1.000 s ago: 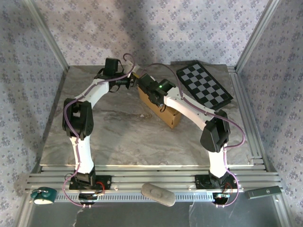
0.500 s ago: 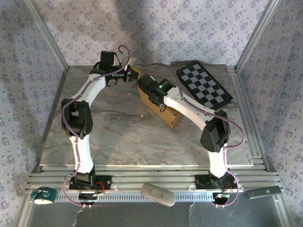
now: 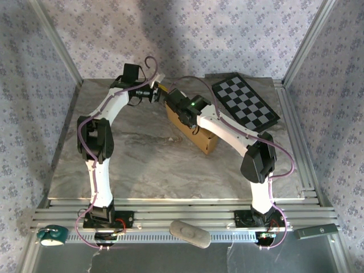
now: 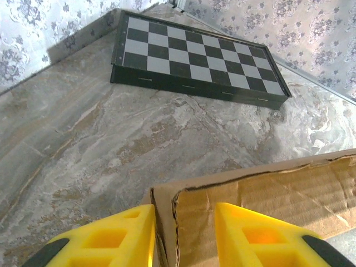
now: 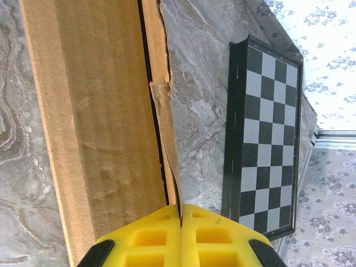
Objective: Fold the paper box
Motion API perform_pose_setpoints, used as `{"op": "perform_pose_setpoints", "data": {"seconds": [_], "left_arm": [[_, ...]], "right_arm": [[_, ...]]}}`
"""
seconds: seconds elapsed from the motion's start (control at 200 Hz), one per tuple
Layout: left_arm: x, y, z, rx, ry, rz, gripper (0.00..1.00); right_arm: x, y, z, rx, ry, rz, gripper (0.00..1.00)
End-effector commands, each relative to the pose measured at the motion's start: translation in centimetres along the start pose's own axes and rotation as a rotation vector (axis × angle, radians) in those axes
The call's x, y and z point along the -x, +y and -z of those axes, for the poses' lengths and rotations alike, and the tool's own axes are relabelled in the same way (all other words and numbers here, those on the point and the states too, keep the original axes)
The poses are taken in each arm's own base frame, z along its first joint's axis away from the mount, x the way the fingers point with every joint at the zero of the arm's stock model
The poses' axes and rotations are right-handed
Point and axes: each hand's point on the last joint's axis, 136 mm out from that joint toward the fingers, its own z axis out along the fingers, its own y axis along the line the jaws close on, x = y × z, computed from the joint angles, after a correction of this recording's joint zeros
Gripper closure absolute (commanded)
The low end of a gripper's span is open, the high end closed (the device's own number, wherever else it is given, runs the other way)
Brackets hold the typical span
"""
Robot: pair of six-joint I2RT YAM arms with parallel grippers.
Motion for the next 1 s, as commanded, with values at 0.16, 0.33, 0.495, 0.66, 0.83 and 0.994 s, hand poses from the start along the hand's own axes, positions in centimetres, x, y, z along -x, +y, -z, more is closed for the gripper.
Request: {"op": "perform_pose_setpoints", "data": {"seconds": [0.16, 0.33, 0.495, 0.66, 0.83, 0.994], "left_arm": [[0.7, 0.0, -0.2, -0.051, -0.022, -0.001, 0.80], [0.8, -0.4, -1.0, -0.055, -0.013, -0.010, 0.82], [1.1, -0.5, -1.4, -0.050, -0.012, -0.007, 0.88], [1.0, -0.4, -1.5, -0.037, -0.004, 0.008, 0.97], [1.5, -0.7, -1.2, -0.020, -0.003, 0.001, 1.00], [1.6, -1.1, -1.2, -0.002, 0.003, 0.008, 1.00]], "right_arm": [[-1.3, 1.9, -1.2, 0.070, 0.061, 0.015, 1.00], [-1.3, 1.8, -1.2, 0.067, 0.062, 0.015, 1.00], [-1.3, 1.9, -1.2, 0.069, 0.063, 0.014, 1.00], [-1.4, 1.9, -1.2, 0.067, 0.064, 0.016, 1.00], [-1.5, 1.9, -1.3, 0.067, 0.068, 0.015, 1.00], [-1.5, 1.9, -1.4, 0.068, 0.068, 0.014, 1.00]]}}
